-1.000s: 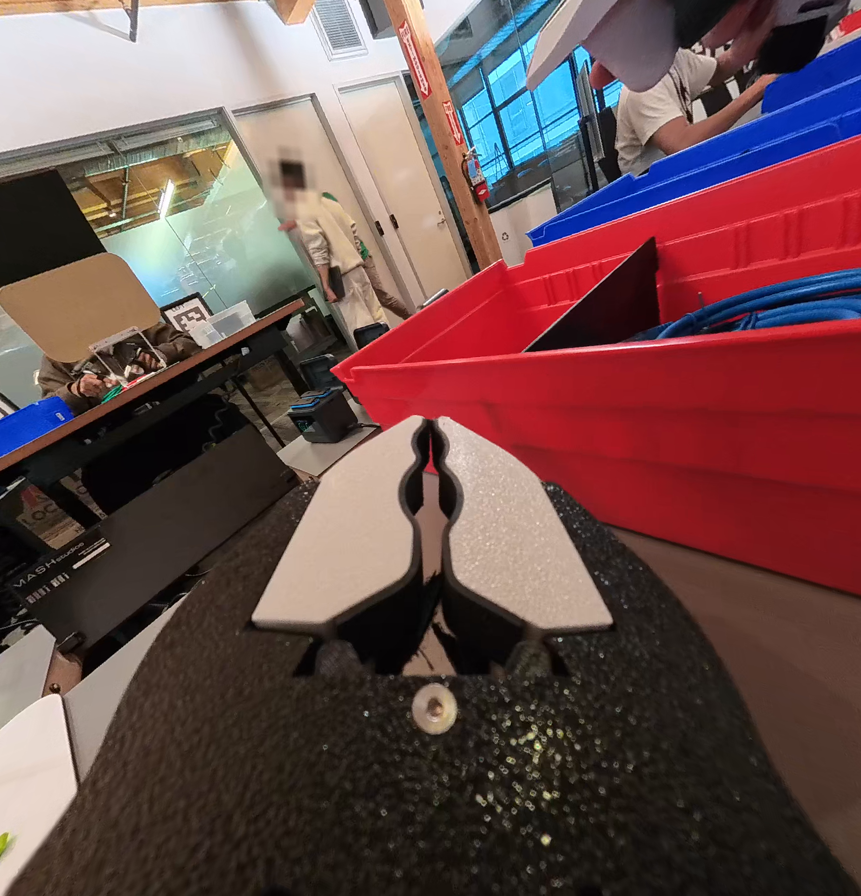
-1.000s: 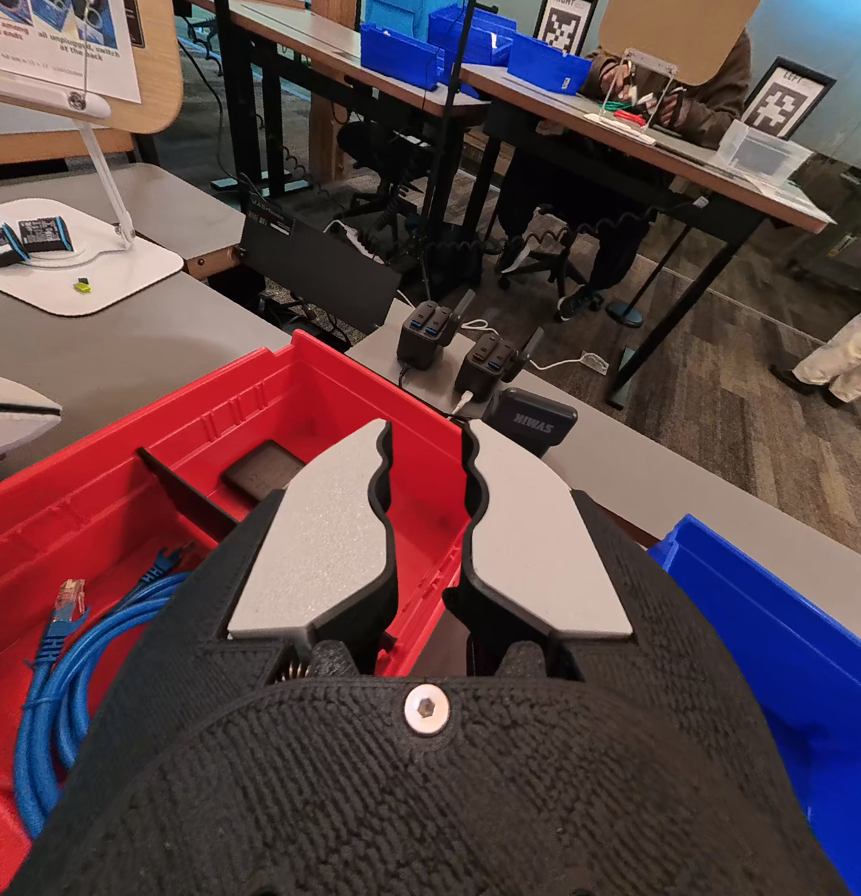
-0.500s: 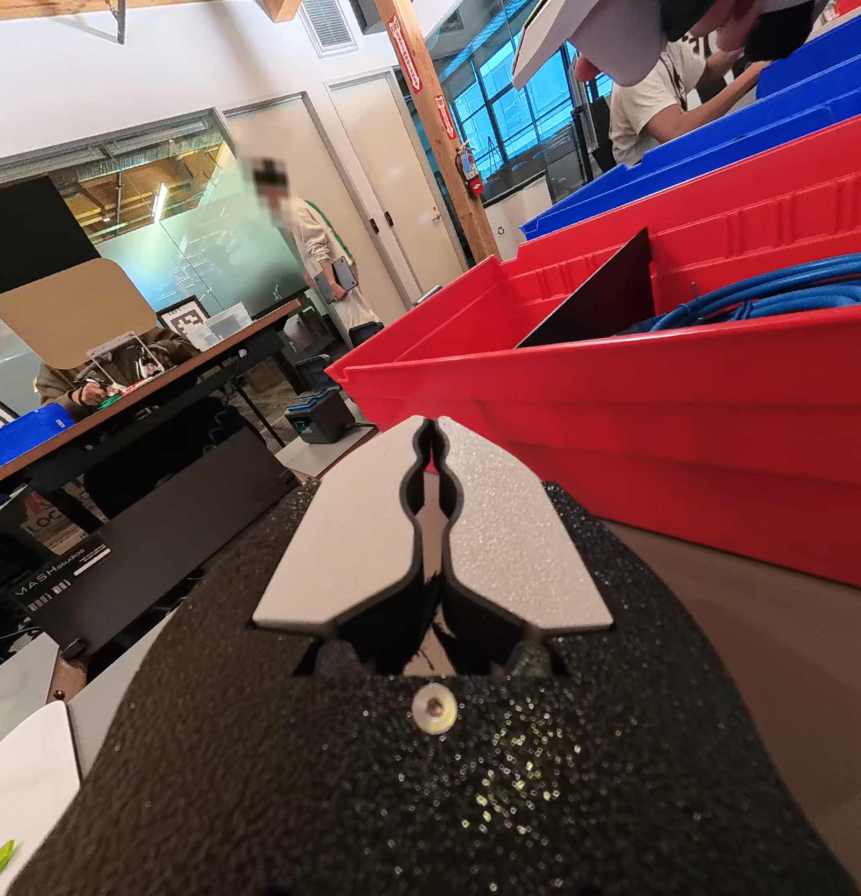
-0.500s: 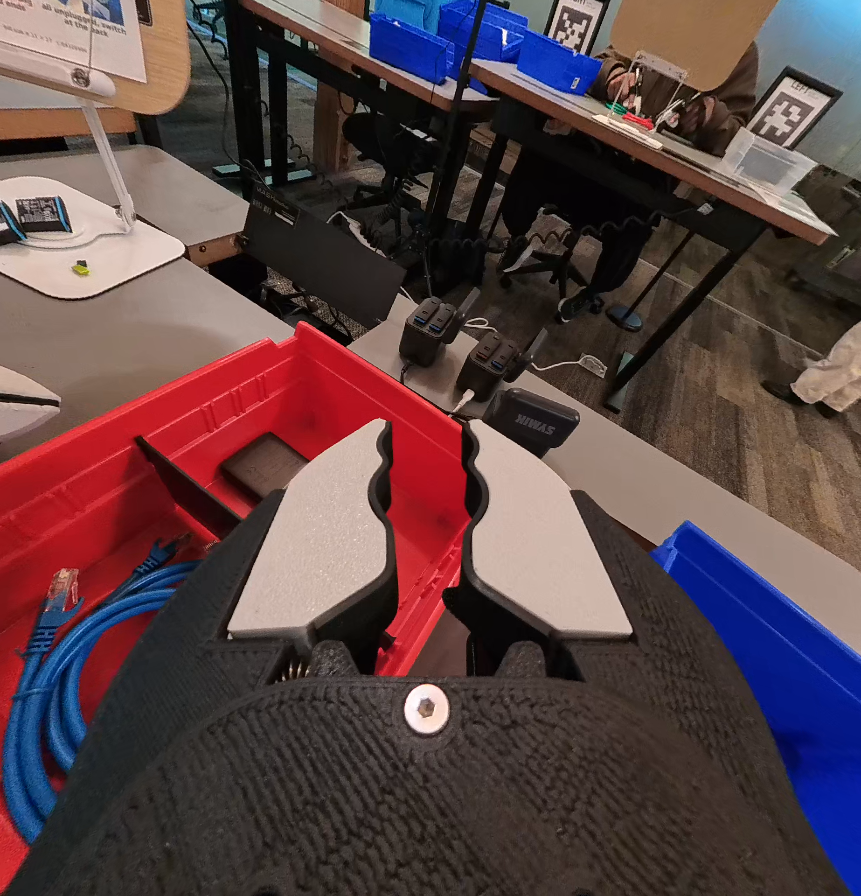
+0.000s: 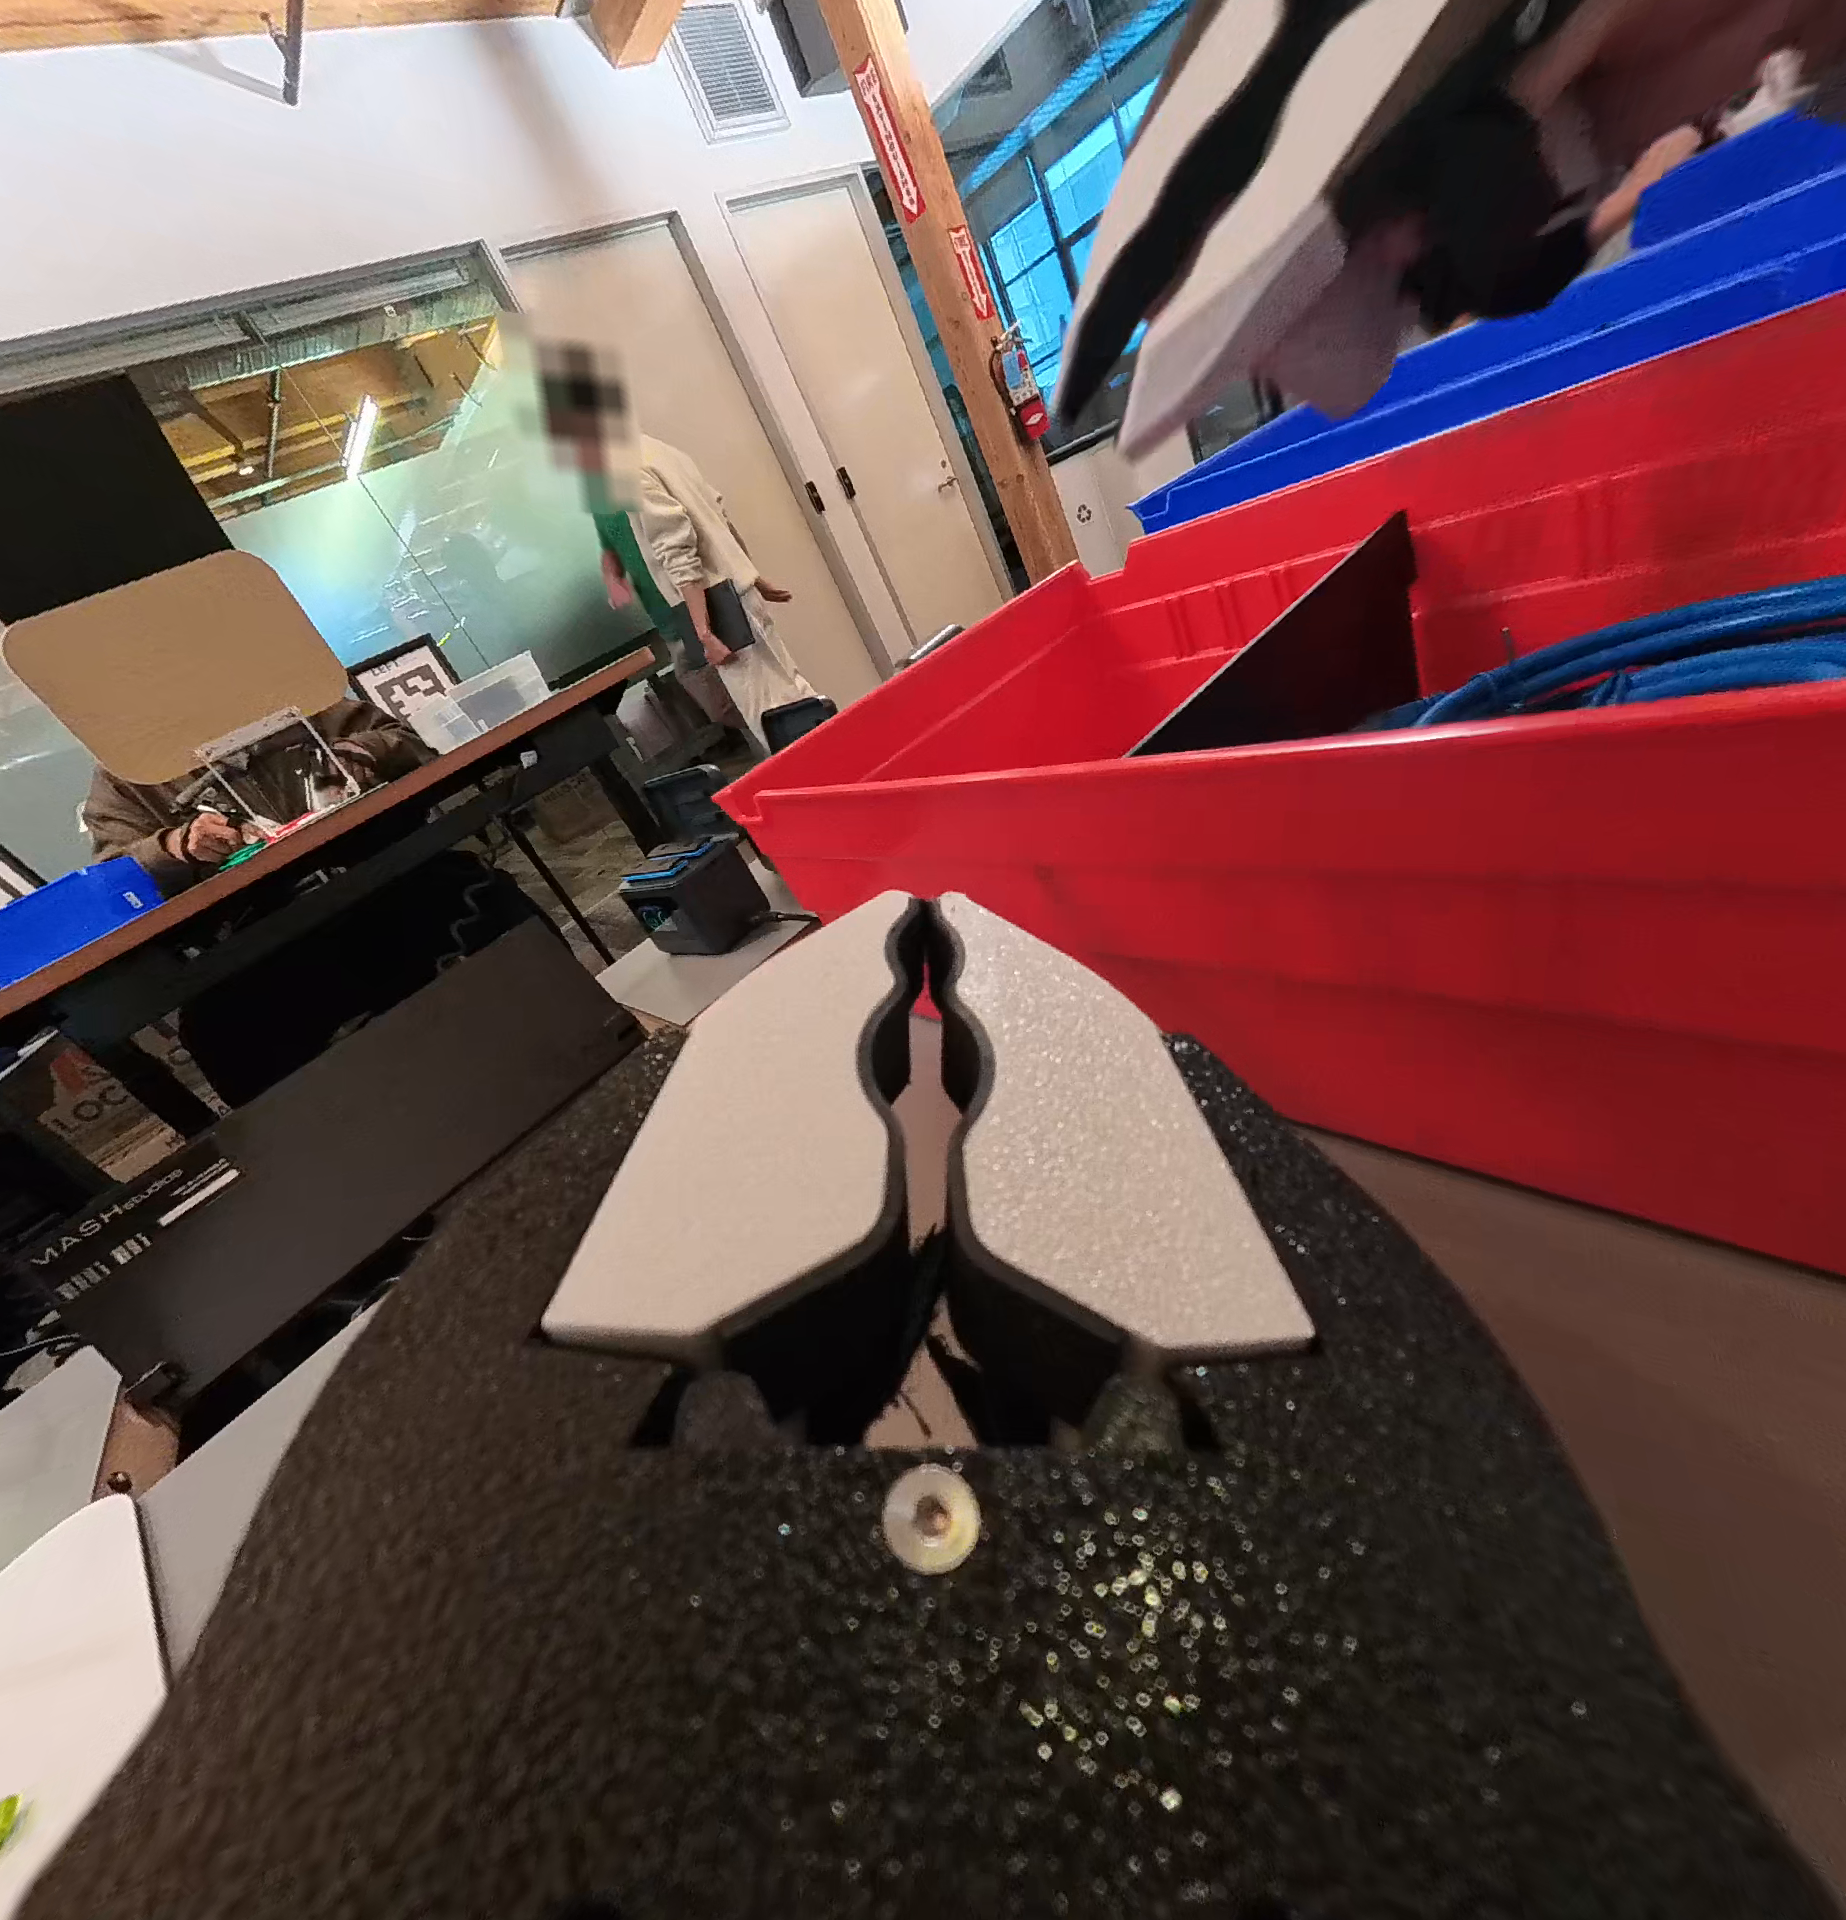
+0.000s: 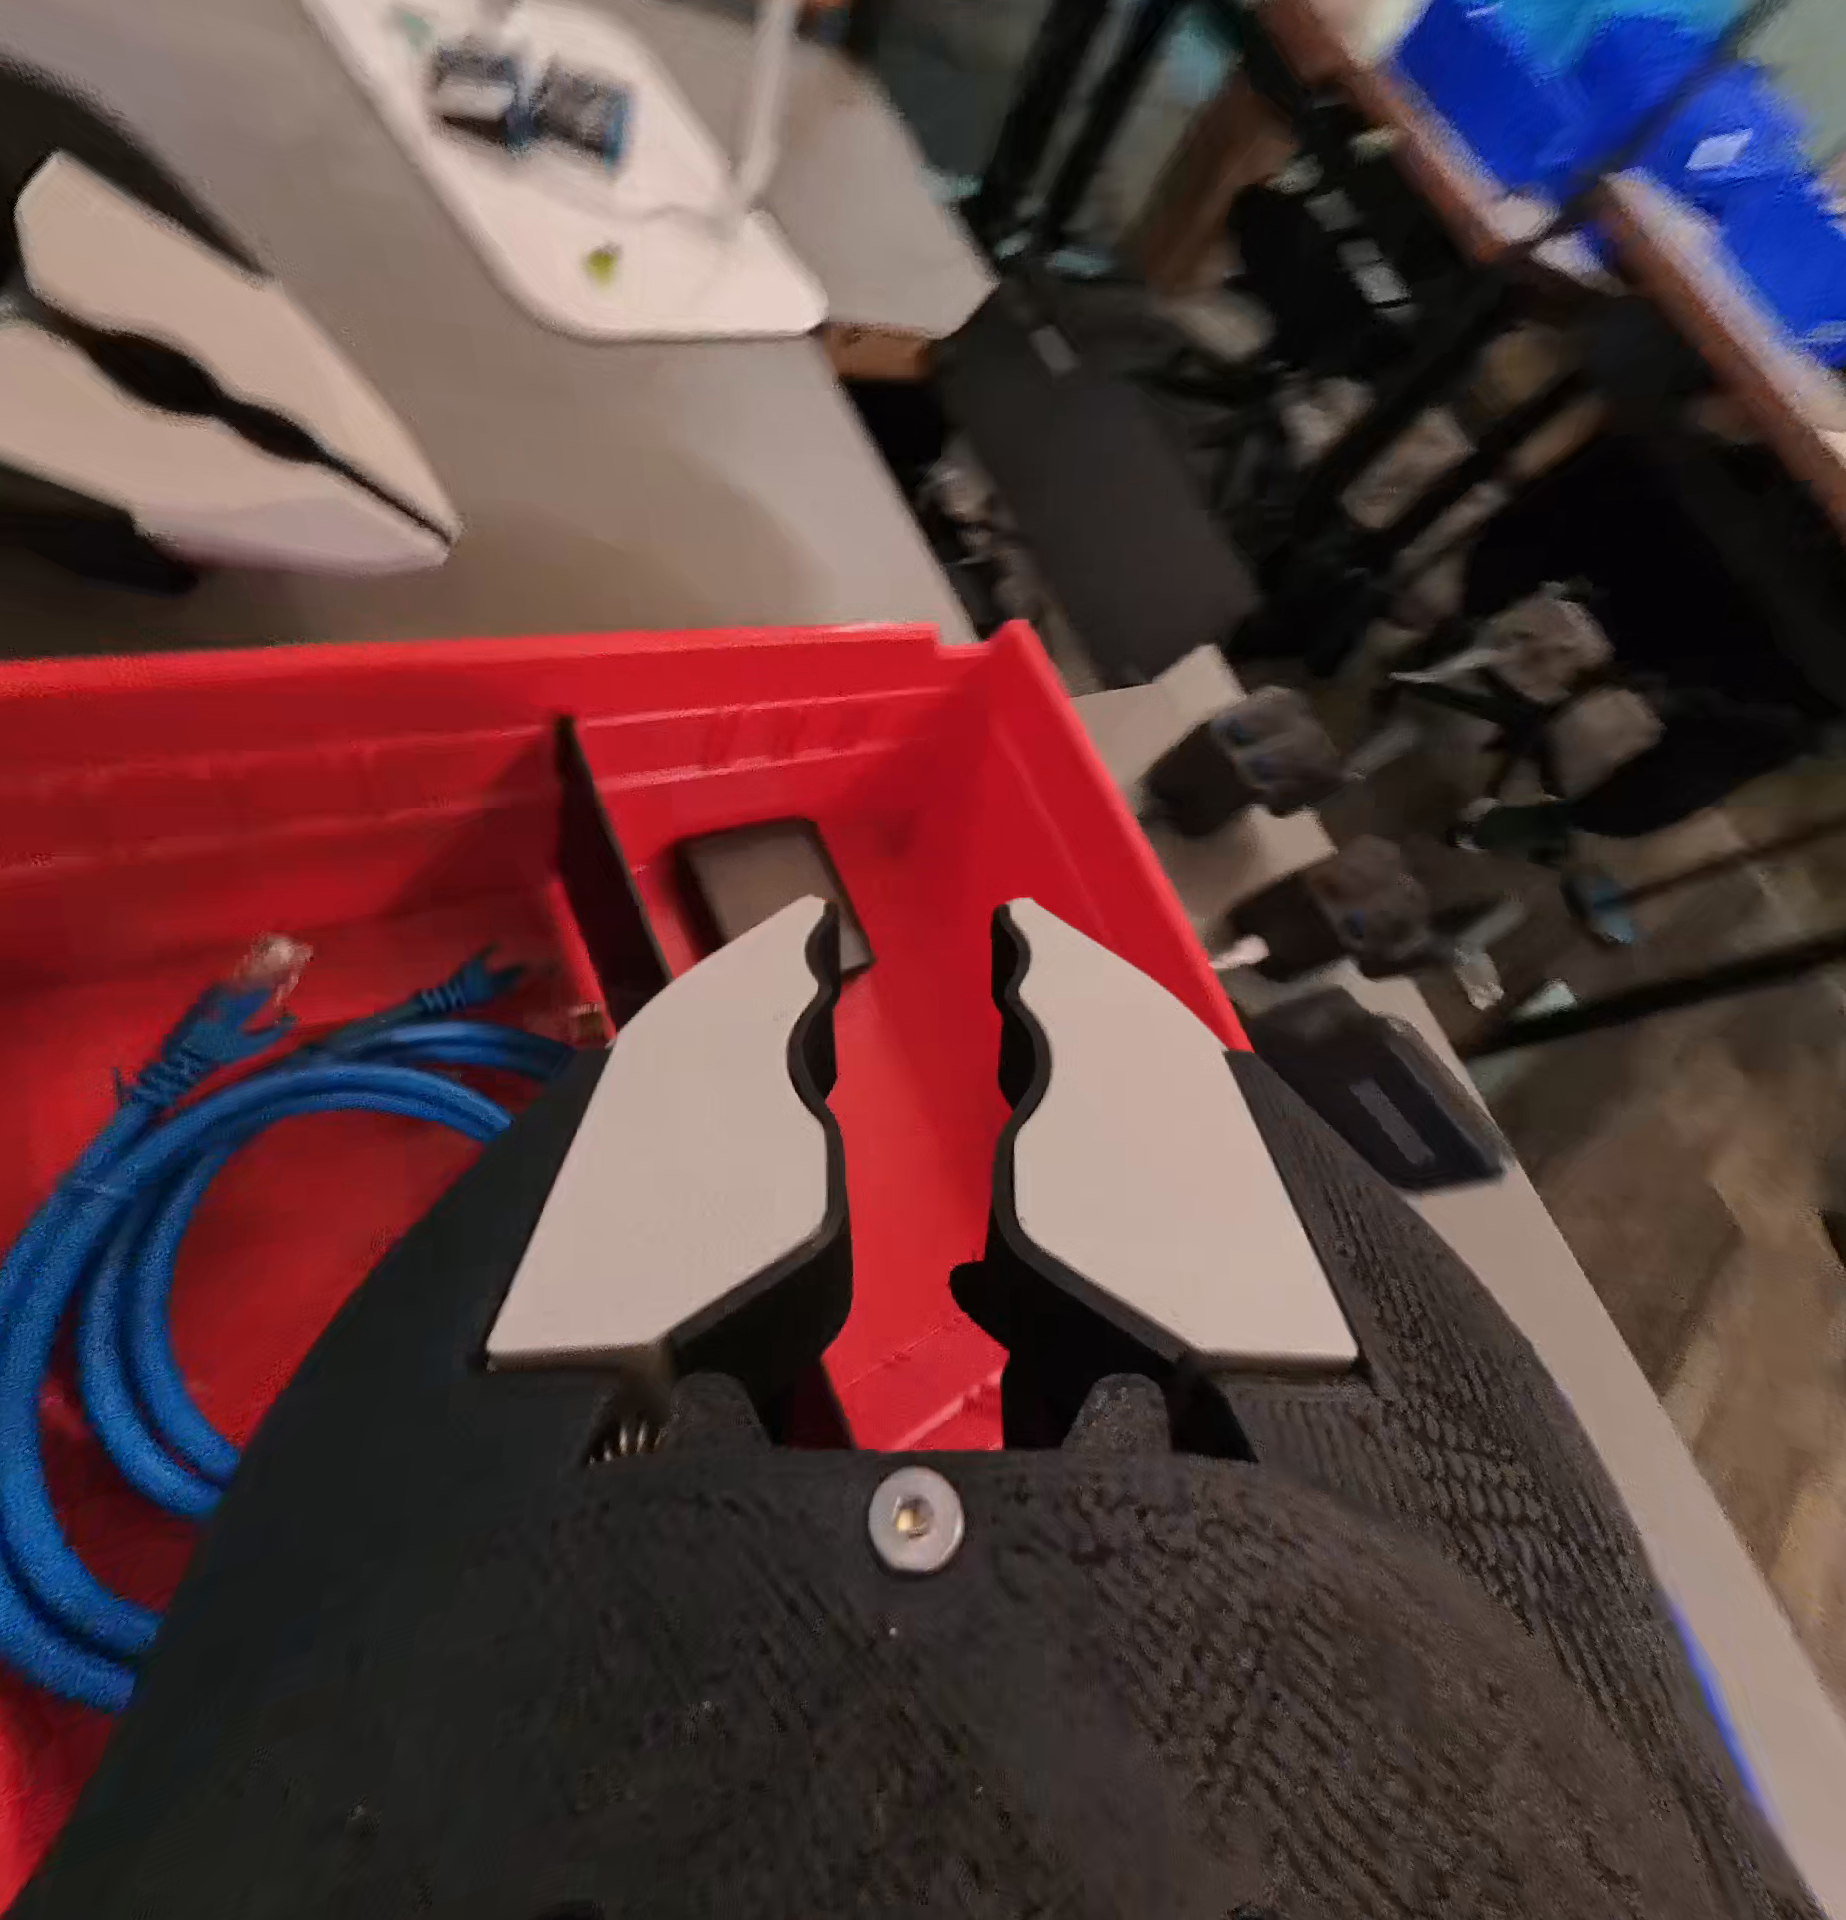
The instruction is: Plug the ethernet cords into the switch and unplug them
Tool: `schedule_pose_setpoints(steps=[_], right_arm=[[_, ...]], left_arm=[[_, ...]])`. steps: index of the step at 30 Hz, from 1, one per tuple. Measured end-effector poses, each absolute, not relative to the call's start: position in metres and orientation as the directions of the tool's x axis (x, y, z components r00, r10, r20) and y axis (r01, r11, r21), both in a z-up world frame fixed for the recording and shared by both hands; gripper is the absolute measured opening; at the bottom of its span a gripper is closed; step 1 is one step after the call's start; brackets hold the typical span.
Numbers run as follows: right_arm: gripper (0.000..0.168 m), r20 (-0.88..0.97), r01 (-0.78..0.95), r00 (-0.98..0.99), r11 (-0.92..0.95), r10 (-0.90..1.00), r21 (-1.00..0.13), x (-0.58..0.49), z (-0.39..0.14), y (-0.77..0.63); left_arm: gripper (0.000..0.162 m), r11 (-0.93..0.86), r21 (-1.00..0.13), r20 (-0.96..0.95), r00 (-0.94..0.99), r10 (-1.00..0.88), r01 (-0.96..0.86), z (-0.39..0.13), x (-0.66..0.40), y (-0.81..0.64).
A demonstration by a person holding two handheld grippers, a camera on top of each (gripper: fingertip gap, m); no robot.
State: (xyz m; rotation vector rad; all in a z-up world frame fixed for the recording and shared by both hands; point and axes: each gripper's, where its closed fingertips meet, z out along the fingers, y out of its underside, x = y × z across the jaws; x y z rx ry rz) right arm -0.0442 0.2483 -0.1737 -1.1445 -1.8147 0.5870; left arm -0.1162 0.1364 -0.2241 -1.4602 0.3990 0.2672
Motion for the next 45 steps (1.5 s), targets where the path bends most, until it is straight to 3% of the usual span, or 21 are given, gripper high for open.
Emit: schedule_pose_setpoints(steps=[3,6,12,16,26,29,33,36,40,45], right_arm=[[0.027,0.439,0.515,-0.393,0.589,0.808,-0.622,-0.075,-0.194,0.252],[0.035,0.301,0.609,-0.541,0.612,0.786,-0.504,-0.094,-0.224,0.253],[0.049,0.182,0.648,-0.690,0.710,0.701,-0.277,-0.110,-0.280,0.252],[0.055,-0.010,0.697,-0.705,0.691,0.709,-0.194,-0.102,-0.307,0.241],[0.058,0.007,0.686,-0.723,0.718,0.691,-0.113,-0.106,-0.322,0.241],[0.058,0.171,0.637,-0.725,0.744,0.667,-0.202,-0.115,-0.300,0.256],[0.058,0.399,0.544,-0.537,0.666,0.743,-0.509,-0.124,-0.225,0.265],[0.058,0.525,0.387,-0.393,0.654,0.755,-0.650,-0.104,-0.175,0.246],[0.058,0.450,0.216,-0.212,0.490,0.868,-0.844,-0.067,-0.137,0.194],[0.059,0.157,-0.016,-0.055,0.157,0.986,-0.988,-0.026,-0.116,0.138]], left_arm=[[0.000,0.097,-0.907,-0.416,0.907,-0.062,-0.409,-0.224,-0.118,0.137],[0.000,0.097,-0.906,-0.418,0.906,-0.062,-0.412,-0.224,-0.118,0.138],[0.000,0.096,-0.904,-0.422,0.904,-0.063,-0.416,-0.225,-0.118,0.138],[0.000,0.096,-0.903,-0.425,0.903,-0.063,-0.419,-0.225,-0.118,0.139],[0.000,0.092,-0.898,-0.437,0.898,-0.062,-0.430,-0.226,-0.117,0.140],[0.000,0.099,-0.902,-0.427,0.903,-0.058,-0.420,-0.224,-0.119,0.139],[0.000,0.109,-0.916,-0.390,0.920,-0.032,-0.385,-0.220,-0.125,0.139],[0.003,0.134,-0.931,-0.345,0.938,-0.010,-0.341,-0.215,-0.131,0.137],[0.020,0.186,-0.939,-0.294,0.956,0.003,-0.289,-0.205,-0.132,0.131],[0.062,0.297,-0.898,-0.338,0.941,0.008,-0.325,-0.178,-0.101,0.110]])
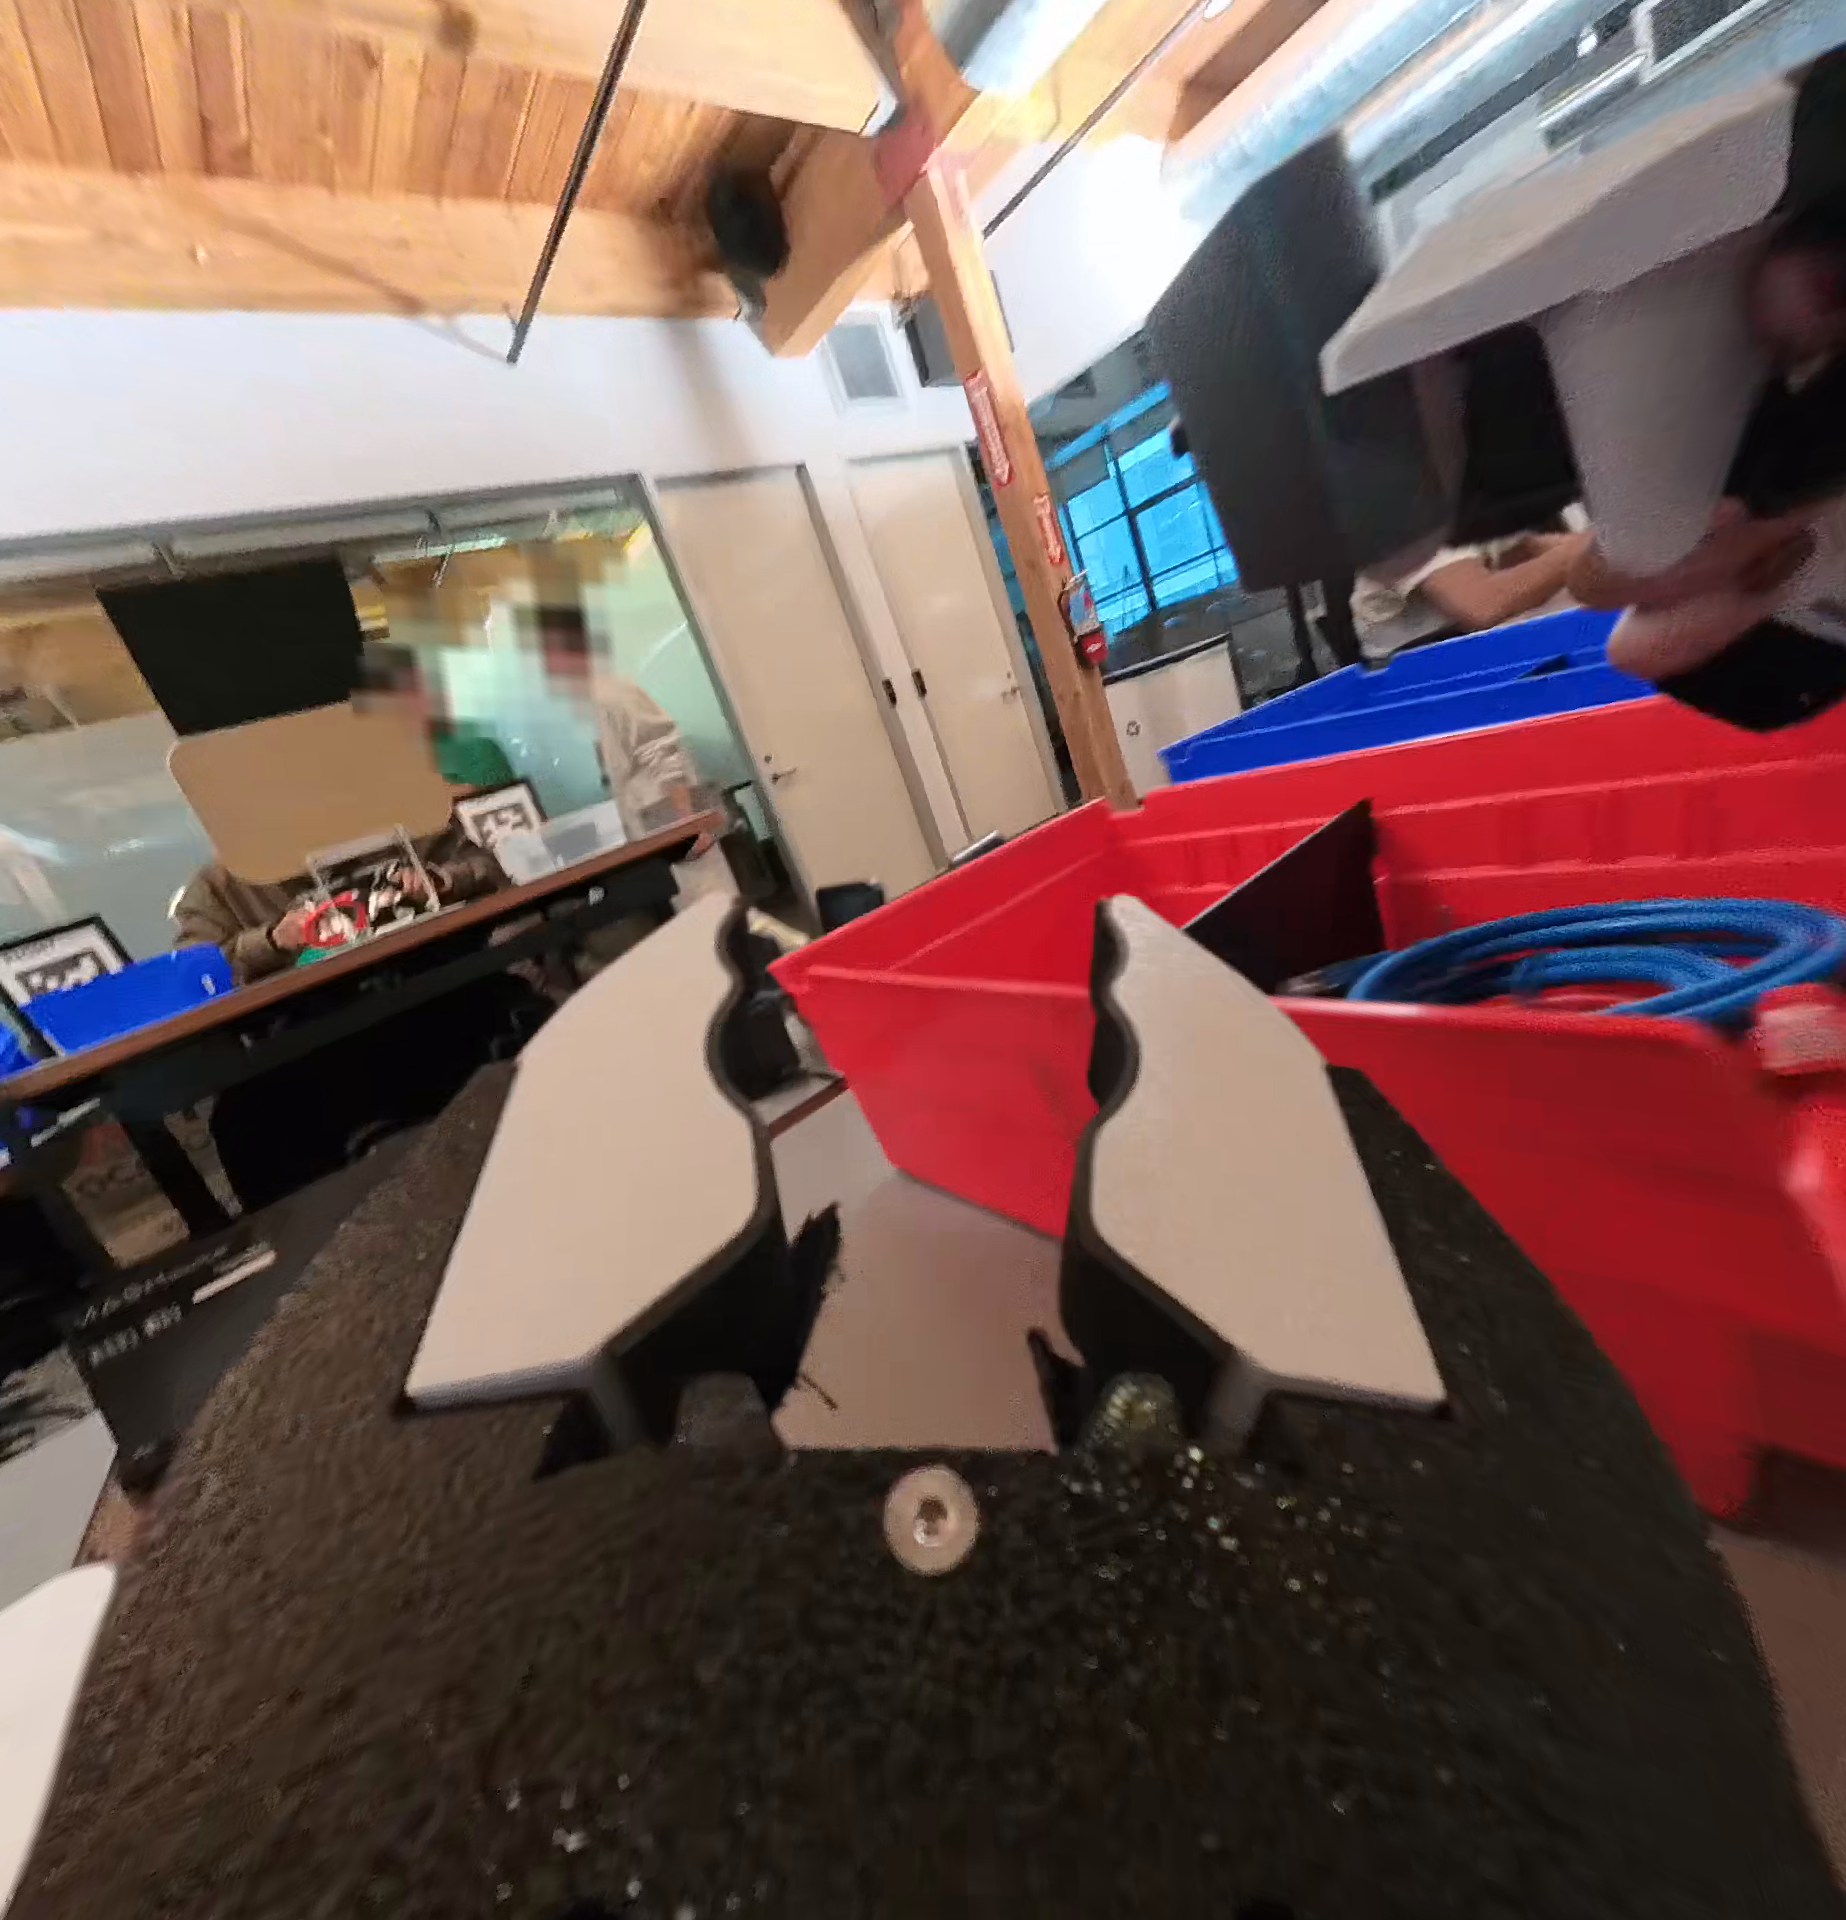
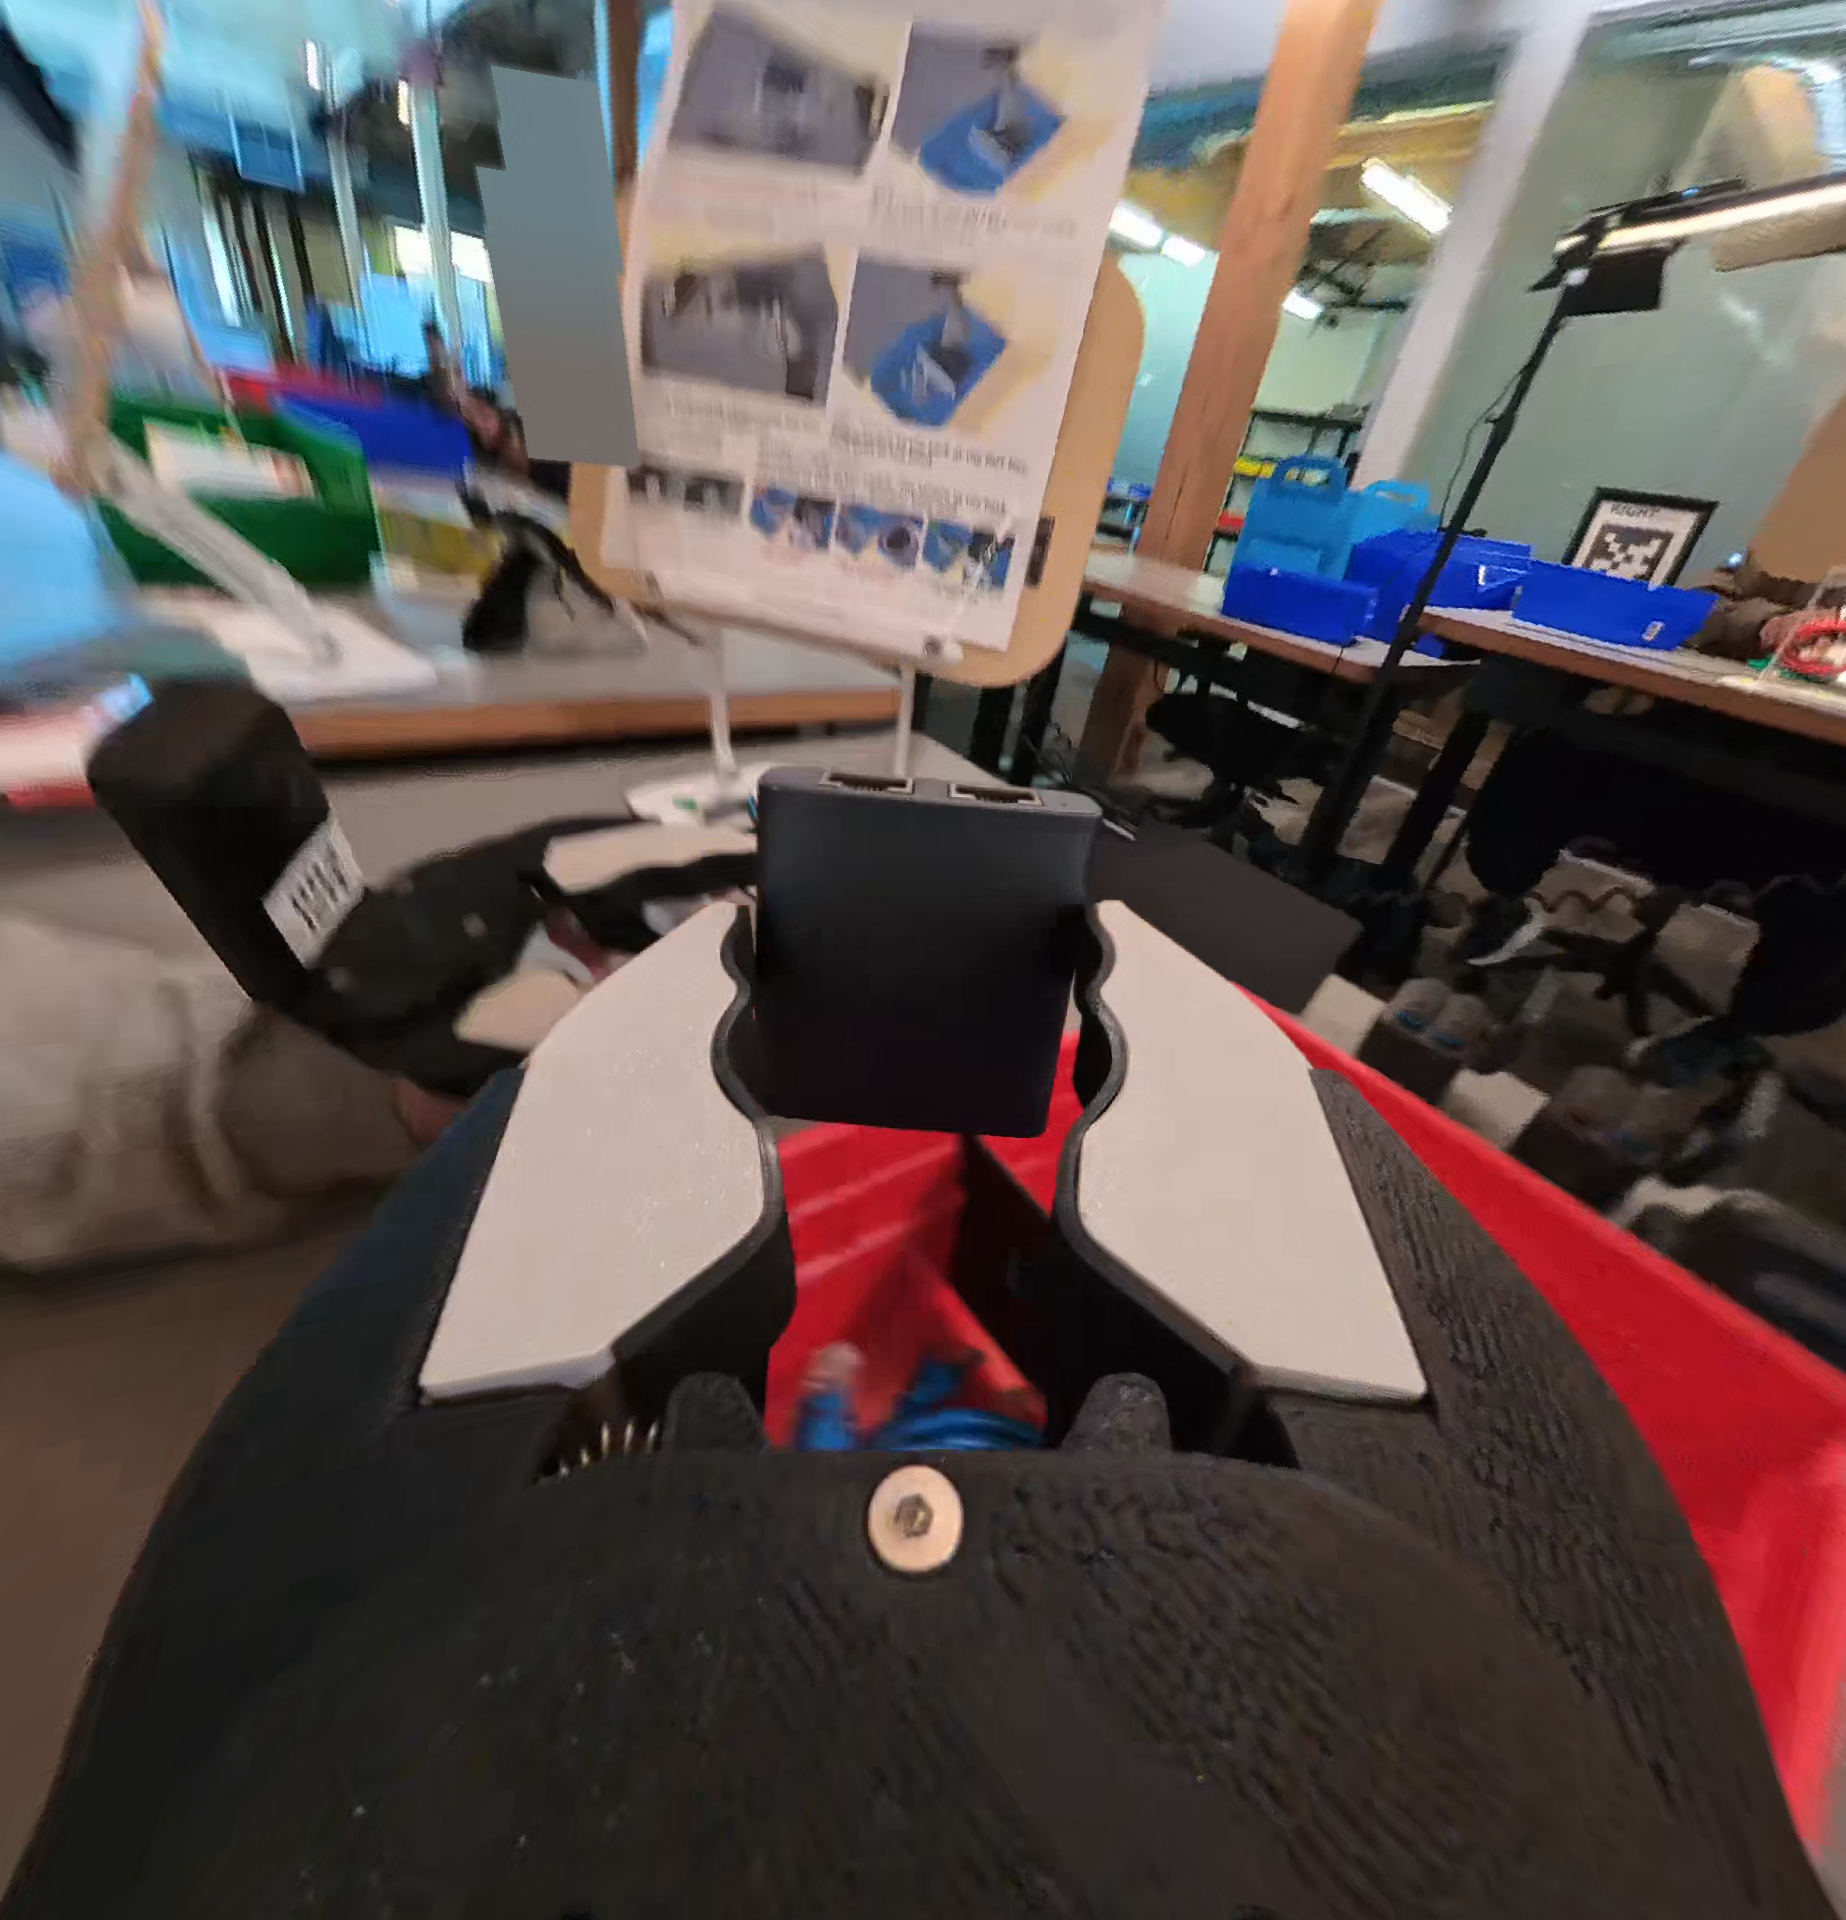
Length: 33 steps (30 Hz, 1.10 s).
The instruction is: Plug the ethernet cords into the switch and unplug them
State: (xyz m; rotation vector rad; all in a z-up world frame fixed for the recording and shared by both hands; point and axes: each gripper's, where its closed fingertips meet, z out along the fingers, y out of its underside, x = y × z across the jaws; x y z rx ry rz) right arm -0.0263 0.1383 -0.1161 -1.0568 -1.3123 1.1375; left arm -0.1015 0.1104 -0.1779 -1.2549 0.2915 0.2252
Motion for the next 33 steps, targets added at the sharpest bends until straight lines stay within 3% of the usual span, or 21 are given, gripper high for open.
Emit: schedule_pose_setpoints(steps=[3,5,8,13,18,22,25,30,33], right_arm=[[0.057,-0.033,-0.144,-0.057,-0.041,0.998,-0.989,-0.011,-0.111,0.109],[0.057,-0.141,-0.210,-0.065,-0.152,0.988,-0.966,-0.006,-0.110,0.097],[0.058,-0.204,-0.261,-0.079,-0.218,0.976,-0.940,-0.006,-0.114,0.078],[0.060,-0.091,-0.262,-0.086,-0.111,0.992,-0.959,-0.014,-0.120,0.047],[0.059,-0.011,-0.278,-0.069,-0.030,0.998,-0.960,-0.016,-0.121,0.036],[0.055,0.131,-0.266,-0.112,0.097,0.985,-0.959,-0.008,-0.119,0.034],[0.049,0.386,-0.194,-0.121,0.359,0.915,-0.913,0.009,-0.119,0.045],[0.046,0.657,0.119,-0.224,0.690,0.720,-0.714,0.027,-0.147,0.060],[0.040,0.770,0.201,-0.263,0.814,0.581,-0.546,0.027,-0.160,0.060]], left_arm=[[0.081,0.328,-0.871,-0.398,0.917,-0.034,-0.366,-0.171,-0.062,0.099],[0.084,0.348,-0.849,-0.444,0.894,-0.060,-0.398,-0.170,-0.036,0.090],[0.074,0.339,-0.862,-0.440,0.888,-0.131,-0.377,-0.171,-0.007,0.079],[0.044,0.398,-0.869,-0.369,0.921,-0.126,-0.294,-0.153,0.000,0.063],[0.024,0.421,-0.862,-0.364,0.922,-0.129,-0.282,-0.148,-0.003,0.056],[0.022,0.430,-0.837,-0.454,0.868,-0.198,-0.340,-0.147,-0.001,0.056],[0.021,0.400,-0.815,-0.561,0.744,-0.364,-0.419,-0.154,0.006,0.055],[0.020,0.314,-0.764,-0.630,0.545,-0.553,-0.564,-0.173,0.006,0.050],[0.020,0.291,-0.668,-0.697,0.438,-0.568,-0.685,-0.187,0.007,0.047]])
